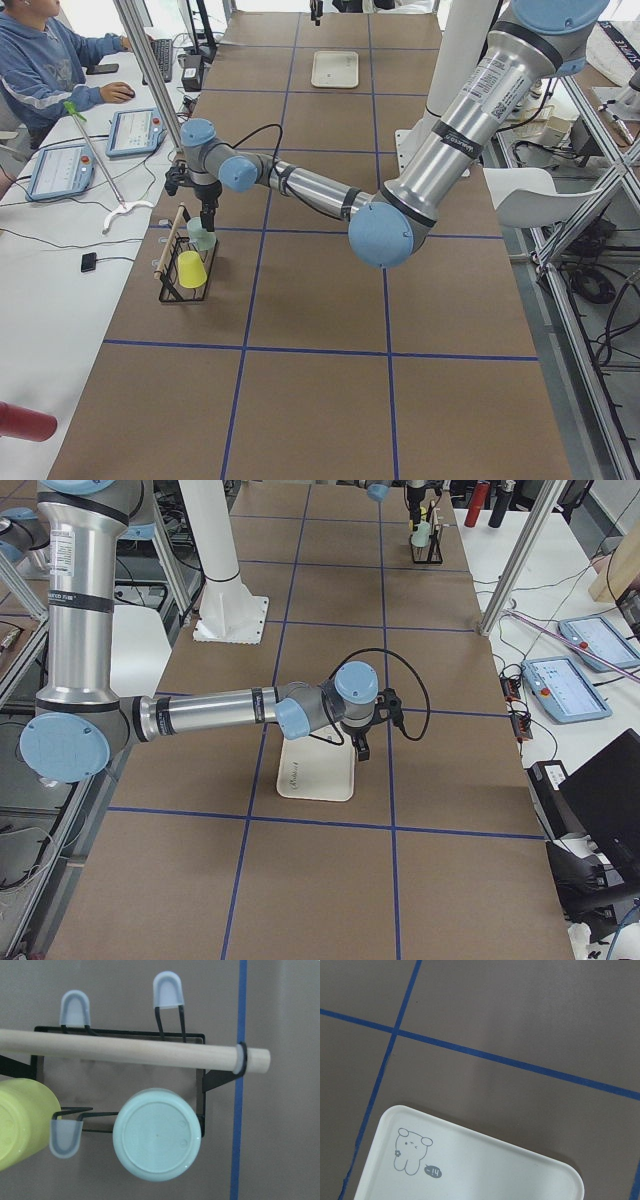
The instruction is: Left arm grabs green cup and hands to right arm on tray
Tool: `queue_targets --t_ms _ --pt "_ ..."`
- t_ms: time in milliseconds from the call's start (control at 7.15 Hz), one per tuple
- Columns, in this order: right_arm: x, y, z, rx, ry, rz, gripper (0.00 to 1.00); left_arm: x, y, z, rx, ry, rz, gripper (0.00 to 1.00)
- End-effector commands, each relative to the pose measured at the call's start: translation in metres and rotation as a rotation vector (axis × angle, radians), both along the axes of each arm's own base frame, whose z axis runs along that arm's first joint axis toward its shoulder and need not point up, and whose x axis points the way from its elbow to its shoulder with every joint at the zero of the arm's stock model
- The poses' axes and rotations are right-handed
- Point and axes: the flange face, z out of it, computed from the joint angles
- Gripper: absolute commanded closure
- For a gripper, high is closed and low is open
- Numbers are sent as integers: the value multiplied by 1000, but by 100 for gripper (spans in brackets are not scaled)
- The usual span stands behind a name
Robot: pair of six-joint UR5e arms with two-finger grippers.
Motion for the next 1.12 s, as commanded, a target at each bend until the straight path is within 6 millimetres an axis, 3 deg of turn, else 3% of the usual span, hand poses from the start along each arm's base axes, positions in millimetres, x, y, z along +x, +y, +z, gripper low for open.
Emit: queue_targets --t_ms 0,560,979 --pt "0 -1 -2 4 -1 1 1 -3 -7 14 -23 -5 -14 1" --pt "0 -1 -4 10 -1 0 1 9 -33 8 -43 -20 -10 1" --pt "0 -1 -4 10 -1 0 1 9 -36 15 -43 -26 -9 1"
